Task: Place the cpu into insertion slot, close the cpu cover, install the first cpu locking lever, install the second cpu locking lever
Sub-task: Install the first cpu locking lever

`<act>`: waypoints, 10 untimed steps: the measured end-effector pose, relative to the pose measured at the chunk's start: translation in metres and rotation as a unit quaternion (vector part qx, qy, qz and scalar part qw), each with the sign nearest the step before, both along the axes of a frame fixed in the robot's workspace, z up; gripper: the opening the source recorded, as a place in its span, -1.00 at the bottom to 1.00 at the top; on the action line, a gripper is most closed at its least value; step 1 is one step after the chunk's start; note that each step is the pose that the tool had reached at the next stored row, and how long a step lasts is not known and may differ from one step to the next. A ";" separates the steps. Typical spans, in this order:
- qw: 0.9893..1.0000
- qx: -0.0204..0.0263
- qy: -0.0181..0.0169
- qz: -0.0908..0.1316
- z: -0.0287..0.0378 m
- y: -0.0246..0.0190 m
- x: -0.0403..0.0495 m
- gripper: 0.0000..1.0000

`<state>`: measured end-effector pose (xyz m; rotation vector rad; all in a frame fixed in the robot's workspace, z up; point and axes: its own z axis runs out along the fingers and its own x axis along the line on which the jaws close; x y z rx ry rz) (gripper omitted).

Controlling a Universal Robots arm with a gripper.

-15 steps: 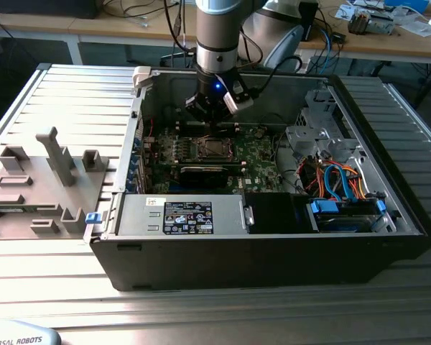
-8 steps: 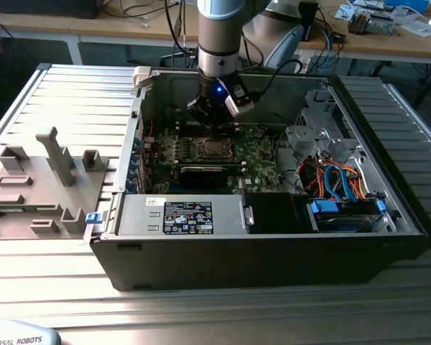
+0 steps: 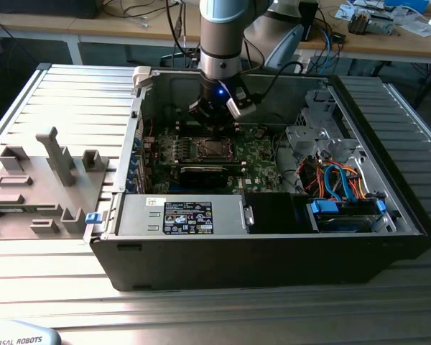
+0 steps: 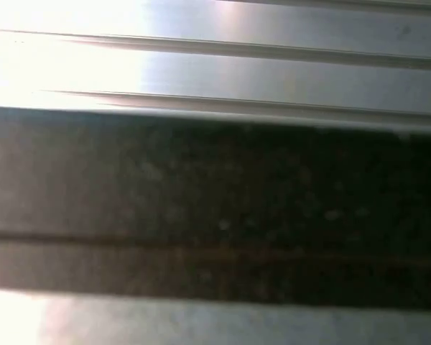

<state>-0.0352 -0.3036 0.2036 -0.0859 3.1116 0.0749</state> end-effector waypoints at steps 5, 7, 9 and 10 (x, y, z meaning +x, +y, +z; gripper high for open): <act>1.000 0.000 0.000 0.000 -0.0010 0.0000 0.0022 -0.79; 1.000 0.000 0.000 0.000 -0.0012 0.0000 0.0025 -0.79; 1.000 0.000 0.000 0.000 -0.0012 0.0000 0.0028 -0.79; 1.000 0.000 0.000 0.000 -0.0012 0.0000 0.0032 -0.79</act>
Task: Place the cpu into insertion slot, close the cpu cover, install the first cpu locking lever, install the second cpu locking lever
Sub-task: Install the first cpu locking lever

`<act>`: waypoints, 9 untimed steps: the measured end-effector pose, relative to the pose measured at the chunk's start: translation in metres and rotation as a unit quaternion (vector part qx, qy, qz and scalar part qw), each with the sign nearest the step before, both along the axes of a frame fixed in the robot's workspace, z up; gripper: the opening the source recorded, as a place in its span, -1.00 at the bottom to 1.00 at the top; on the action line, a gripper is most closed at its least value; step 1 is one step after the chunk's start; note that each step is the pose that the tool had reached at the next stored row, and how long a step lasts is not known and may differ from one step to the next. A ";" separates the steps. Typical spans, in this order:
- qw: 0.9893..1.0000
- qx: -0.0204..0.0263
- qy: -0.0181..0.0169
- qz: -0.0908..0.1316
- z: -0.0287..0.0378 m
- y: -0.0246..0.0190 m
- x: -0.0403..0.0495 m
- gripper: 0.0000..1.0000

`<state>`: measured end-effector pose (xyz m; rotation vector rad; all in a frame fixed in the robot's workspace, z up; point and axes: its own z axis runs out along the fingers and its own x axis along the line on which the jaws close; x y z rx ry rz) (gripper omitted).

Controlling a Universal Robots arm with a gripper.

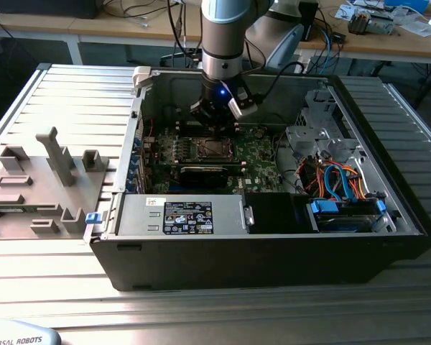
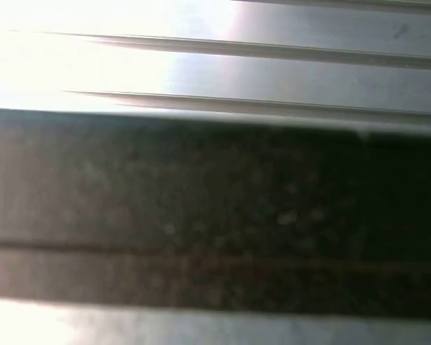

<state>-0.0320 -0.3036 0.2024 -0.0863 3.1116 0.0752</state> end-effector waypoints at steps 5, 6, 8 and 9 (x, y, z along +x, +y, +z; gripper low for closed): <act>1.000 0.000 0.000 0.000 0.0000 0.0000 0.0060 -0.79; 1.000 0.001 -0.001 0.000 -0.0006 0.0004 0.0074 -0.79; 1.000 0.000 0.000 0.000 -0.0004 0.0002 0.0092 -0.79; 1.000 0.000 0.000 0.000 -0.0001 0.0001 0.0101 -0.79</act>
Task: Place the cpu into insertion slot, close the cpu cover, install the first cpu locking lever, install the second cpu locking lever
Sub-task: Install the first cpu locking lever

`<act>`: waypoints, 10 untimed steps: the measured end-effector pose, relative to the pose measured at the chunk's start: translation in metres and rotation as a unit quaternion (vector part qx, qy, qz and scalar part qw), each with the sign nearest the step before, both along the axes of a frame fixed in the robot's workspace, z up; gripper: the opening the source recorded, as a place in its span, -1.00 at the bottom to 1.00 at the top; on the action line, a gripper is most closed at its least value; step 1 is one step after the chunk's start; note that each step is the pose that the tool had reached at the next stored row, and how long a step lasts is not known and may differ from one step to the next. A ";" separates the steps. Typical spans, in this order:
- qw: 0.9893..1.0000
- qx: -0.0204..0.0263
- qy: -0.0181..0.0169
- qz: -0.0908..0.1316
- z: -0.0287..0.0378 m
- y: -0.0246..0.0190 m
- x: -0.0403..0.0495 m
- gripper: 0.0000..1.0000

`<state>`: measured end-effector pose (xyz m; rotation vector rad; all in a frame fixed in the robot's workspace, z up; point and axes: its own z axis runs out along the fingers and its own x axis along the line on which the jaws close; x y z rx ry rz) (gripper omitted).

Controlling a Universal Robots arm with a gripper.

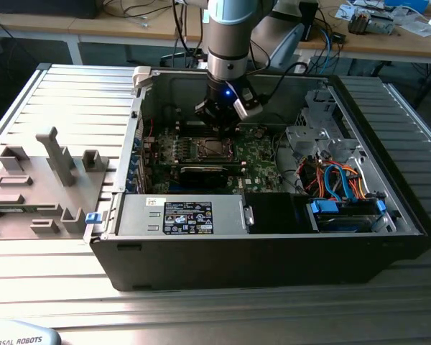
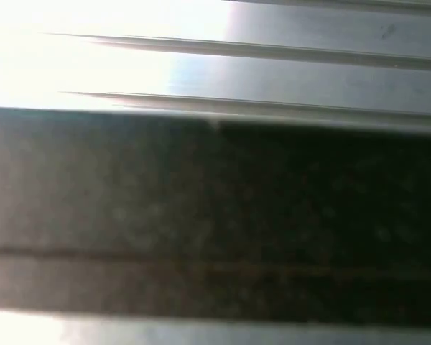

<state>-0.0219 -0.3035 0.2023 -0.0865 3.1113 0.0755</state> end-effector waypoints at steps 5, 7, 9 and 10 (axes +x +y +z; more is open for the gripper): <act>1.000 0.000 0.000 0.000 0.0002 0.0000 0.0020 -0.79; 1.000 0.000 0.000 0.000 0.0010 0.0000 0.0021 -0.79; 1.000 0.000 0.000 0.000 0.0020 0.0000 0.0021 -0.79; 1.000 0.000 0.000 0.000 0.0031 -0.0001 0.0021 -0.79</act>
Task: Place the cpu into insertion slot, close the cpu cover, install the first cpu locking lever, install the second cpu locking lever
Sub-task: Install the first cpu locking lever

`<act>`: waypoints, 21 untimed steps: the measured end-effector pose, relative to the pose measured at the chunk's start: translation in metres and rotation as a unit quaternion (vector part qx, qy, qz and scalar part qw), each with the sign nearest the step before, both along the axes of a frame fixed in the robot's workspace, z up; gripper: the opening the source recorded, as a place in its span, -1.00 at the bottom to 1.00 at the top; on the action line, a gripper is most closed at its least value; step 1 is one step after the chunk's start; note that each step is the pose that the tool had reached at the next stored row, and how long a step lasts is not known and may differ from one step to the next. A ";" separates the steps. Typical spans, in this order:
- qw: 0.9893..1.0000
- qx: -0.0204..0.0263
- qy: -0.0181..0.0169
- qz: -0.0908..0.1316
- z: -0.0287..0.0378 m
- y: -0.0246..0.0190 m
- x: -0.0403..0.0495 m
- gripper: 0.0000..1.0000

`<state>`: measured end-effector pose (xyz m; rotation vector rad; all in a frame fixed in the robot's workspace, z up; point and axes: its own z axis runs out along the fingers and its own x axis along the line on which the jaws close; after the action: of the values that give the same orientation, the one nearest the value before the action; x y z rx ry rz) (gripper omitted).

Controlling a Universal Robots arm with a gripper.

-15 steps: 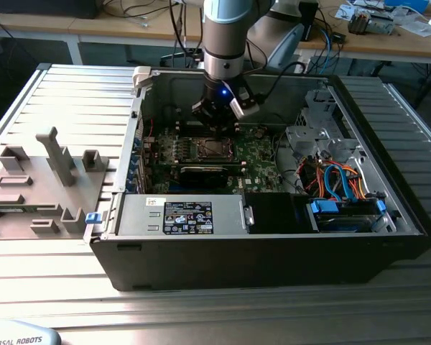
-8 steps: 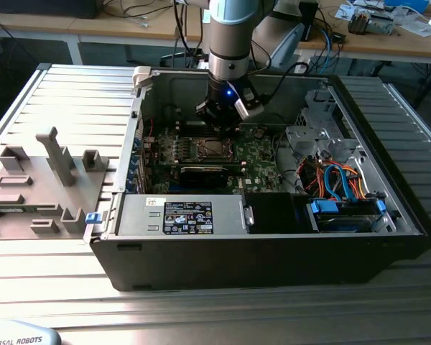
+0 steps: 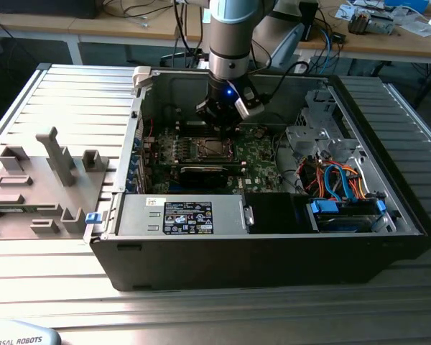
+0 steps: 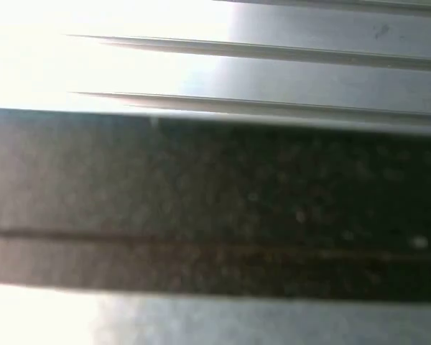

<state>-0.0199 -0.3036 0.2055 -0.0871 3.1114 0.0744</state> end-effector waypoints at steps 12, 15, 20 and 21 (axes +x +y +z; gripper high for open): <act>1.000 0.000 0.000 0.000 0.0102 -0.0005 0.0000 -0.79; 1.000 0.000 0.000 0.000 0.0107 -0.0013 0.0000 -0.79; 1.000 0.000 0.000 0.000 0.0108 -0.0055 0.0000 -0.79; 1.000 0.000 0.000 0.000 0.0107 -0.0072 0.0000 -0.79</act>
<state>-0.0199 -0.3108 0.2162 -0.0870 3.1114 0.0741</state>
